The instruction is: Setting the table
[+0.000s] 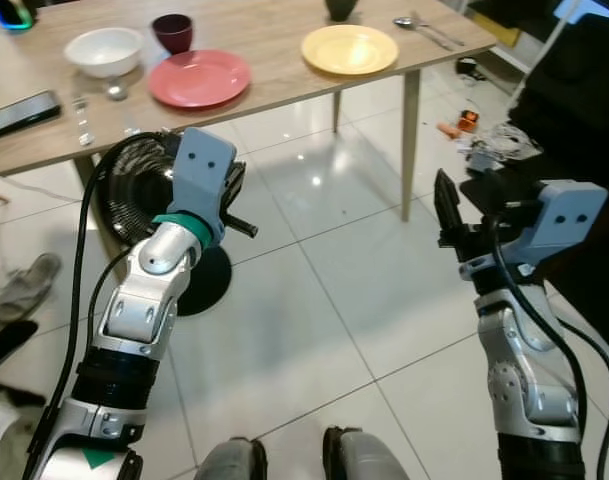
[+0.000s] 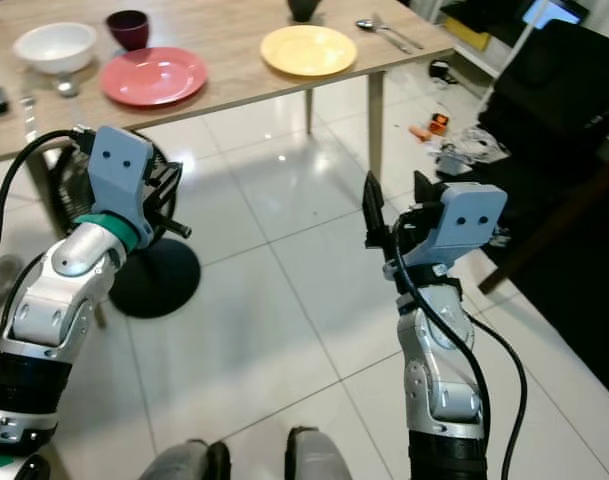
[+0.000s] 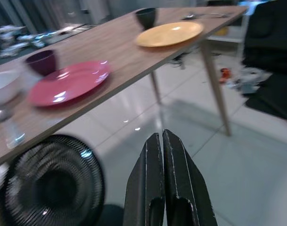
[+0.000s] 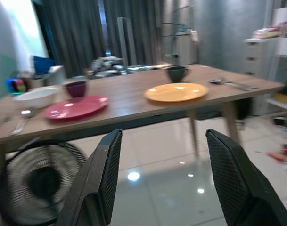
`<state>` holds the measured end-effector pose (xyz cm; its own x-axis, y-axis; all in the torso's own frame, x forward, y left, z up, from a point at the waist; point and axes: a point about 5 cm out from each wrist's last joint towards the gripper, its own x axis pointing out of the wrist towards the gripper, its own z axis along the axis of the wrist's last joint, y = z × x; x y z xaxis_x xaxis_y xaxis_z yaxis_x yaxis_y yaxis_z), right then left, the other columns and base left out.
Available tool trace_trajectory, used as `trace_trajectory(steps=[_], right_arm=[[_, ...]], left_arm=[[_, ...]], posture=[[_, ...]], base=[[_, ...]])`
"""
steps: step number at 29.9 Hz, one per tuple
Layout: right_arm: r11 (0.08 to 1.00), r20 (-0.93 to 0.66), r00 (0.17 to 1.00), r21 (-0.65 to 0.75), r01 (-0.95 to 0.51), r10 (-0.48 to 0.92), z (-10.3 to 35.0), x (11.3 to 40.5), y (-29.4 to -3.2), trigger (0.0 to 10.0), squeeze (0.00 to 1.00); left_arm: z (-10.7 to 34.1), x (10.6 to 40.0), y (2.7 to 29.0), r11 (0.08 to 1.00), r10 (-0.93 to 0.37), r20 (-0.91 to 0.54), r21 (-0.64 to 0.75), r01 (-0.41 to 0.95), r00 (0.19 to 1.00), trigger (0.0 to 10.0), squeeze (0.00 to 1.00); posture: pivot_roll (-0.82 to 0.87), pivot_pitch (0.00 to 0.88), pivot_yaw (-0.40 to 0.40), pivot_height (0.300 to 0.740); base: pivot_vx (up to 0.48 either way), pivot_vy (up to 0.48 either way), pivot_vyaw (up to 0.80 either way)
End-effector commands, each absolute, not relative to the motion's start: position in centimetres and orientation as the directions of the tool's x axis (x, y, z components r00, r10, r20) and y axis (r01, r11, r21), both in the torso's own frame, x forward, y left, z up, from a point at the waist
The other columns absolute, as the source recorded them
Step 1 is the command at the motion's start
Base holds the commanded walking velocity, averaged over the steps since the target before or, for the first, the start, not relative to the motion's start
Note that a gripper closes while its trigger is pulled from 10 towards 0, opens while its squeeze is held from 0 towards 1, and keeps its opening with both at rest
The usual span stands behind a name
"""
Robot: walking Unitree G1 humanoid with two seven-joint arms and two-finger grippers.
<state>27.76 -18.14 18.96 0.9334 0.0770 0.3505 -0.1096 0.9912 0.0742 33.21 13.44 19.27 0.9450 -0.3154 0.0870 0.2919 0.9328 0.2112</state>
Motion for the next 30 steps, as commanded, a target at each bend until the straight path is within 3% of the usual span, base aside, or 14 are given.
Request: trace_trajectory(steps=[1, 30], right_arm=[[0.994, 0.341, 0.938, 0.07, -0.087, 0.058, 18.67, 27.57, -18.53, 10.0, 0.0], [0.995, 0.347, 0.937, 0.065, -0.069, 0.042, 18.78, 27.3, -18.84, 10.0, 0.0]], left_arm=[[18.77, 33.22, 13.21, 0.928, -0.324, 0.07, 0.218, 0.302, 0.943, 10.0, 0.0], [18.64, 33.27, 12.83, 0.925, -0.337, 0.07, 0.212, 0.316, 0.939, 10.0, 0.0]], posture=[[-0.04, 0.0, 0.103, 0.74], [-0.06, 0.0, 0.102, 0.74]], base=[[-0.326, 0.0, 0.0], [-0.326, 0.0, 0.0]])
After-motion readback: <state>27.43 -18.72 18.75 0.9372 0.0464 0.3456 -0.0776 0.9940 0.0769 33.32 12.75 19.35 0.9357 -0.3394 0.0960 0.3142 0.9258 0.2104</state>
